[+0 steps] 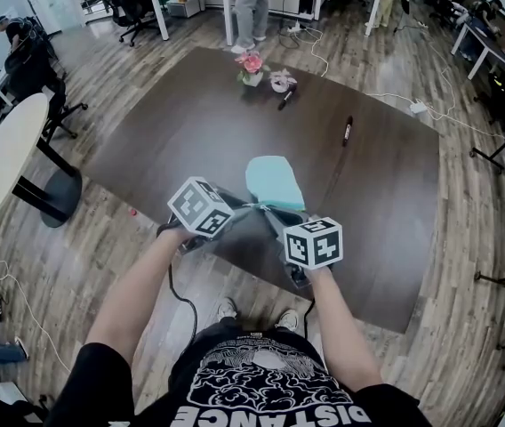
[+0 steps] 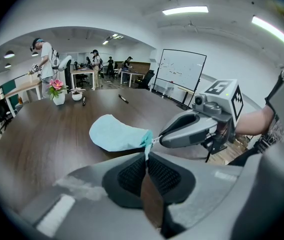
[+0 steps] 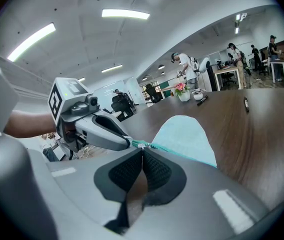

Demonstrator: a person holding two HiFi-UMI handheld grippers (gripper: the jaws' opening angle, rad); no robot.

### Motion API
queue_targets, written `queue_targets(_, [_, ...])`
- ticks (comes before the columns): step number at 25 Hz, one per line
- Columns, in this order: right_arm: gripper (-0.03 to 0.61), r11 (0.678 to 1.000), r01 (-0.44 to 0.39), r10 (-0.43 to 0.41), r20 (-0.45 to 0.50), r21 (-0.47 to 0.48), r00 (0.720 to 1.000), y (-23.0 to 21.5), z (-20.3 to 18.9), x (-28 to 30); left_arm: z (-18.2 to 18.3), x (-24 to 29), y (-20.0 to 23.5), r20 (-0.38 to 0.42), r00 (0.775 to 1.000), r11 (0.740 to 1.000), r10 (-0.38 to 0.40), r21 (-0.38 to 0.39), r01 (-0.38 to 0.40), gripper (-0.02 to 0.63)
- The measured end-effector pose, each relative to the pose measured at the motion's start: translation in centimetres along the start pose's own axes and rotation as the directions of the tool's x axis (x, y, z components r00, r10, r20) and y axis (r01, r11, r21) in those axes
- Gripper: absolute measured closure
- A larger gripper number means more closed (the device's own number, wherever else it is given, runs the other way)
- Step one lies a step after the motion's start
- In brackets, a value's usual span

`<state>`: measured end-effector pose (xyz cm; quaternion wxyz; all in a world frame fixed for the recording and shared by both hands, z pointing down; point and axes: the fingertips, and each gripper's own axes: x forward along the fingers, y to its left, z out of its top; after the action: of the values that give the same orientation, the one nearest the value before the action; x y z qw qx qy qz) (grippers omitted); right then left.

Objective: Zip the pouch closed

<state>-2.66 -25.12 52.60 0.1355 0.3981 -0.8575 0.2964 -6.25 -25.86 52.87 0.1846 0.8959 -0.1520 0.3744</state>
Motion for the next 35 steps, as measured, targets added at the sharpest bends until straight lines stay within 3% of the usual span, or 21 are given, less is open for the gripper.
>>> queue_targets(35, [0.572, 1.0, 0.017, -0.017, -0.022, -0.003, 1.0, -0.5, -0.5, 0.5, -1.3, -0.3, 1.1, -0.006, 0.999, 0.999, 0.045, -0.031, -0.045, 0.592])
